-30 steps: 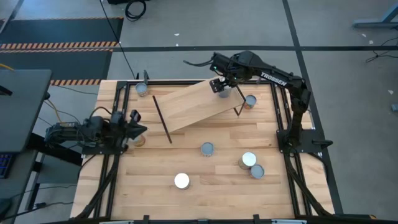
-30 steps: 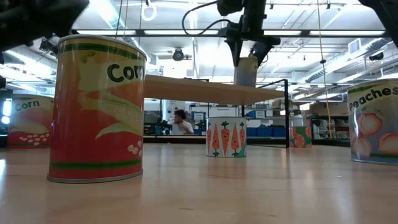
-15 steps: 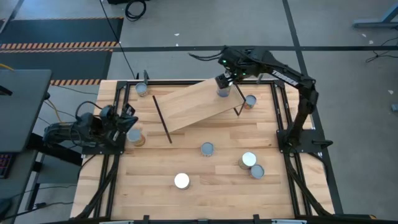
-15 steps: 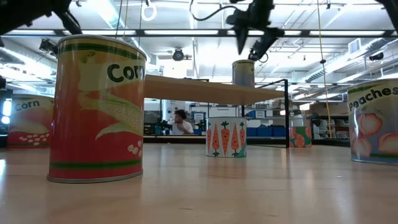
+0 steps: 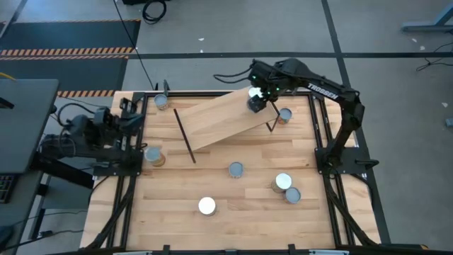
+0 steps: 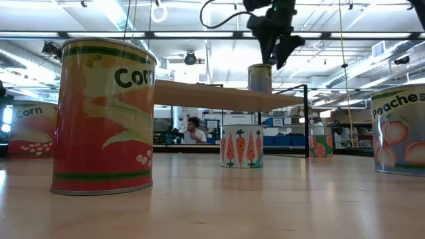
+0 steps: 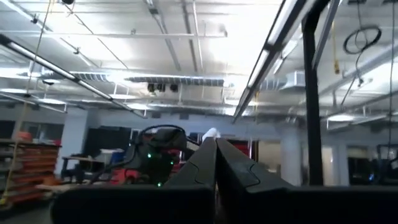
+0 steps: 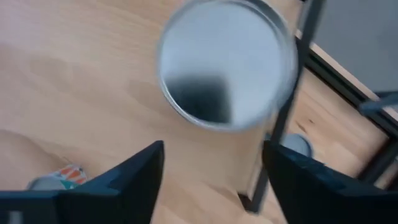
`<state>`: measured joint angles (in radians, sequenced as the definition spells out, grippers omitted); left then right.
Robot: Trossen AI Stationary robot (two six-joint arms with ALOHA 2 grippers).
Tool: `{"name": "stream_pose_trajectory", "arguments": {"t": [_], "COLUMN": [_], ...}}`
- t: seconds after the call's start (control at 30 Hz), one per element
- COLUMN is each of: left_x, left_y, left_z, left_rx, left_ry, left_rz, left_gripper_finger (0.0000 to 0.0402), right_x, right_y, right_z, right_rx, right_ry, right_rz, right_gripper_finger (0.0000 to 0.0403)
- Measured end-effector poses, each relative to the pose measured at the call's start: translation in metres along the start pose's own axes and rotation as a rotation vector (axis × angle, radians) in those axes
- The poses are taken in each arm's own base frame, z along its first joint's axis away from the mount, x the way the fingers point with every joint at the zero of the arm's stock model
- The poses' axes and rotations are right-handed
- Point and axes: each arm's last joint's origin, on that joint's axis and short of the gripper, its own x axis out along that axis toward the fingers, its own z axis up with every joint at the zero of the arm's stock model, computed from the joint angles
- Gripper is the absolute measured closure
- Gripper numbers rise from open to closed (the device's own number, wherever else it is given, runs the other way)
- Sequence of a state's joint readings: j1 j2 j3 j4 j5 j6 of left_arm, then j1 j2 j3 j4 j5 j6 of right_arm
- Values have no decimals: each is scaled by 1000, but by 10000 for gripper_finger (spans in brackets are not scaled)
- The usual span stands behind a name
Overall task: Pick and place cans onto a shelf
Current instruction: Put the top canned peaches on the shelf, then put the canned peaches on the shelf aligned with the other canned peaches
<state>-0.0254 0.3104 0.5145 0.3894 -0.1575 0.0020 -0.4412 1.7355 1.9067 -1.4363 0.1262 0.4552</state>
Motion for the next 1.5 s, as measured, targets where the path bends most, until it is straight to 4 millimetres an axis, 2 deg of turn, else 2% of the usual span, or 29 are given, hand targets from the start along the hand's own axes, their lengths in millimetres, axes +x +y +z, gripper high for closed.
{"name": "stream_pose_trajectory", "arguments": {"t": [0.17,0.3,0.6,1.13,1.33,1.4,1.5], "left_x": [17,21,25,24,23,22,21], "left_y": [-3,-3,-5,-7,-9,-9,-10], "left_z": [4,1,-4,-9,-13,-16,-19], "left_rx": [23,20,-53,-128,-184,-209,-253], "left_ry": [79,110,137,195,249,281,320], "left_rz": [-1,0,-26,-100,-143,-156,-176], "left_gripper_finger": [390,390,390,390,390,390,390], "right_x": [11,13,12,11,-7,-15,-30], "right_y": [2,3,-1,3,15,27,48], "right_z": [4,8,10,14,-2,-13,-40], "right_rx": [37,85,196,178,98,44,-64], "right_ry": [-31,-64,-132,-197,-210,-225,-218], "right_rz": [29,44,-63,-55,-28,-25,-21], "right_gripper_finger": [205,226,231,231,230,230,227]}}
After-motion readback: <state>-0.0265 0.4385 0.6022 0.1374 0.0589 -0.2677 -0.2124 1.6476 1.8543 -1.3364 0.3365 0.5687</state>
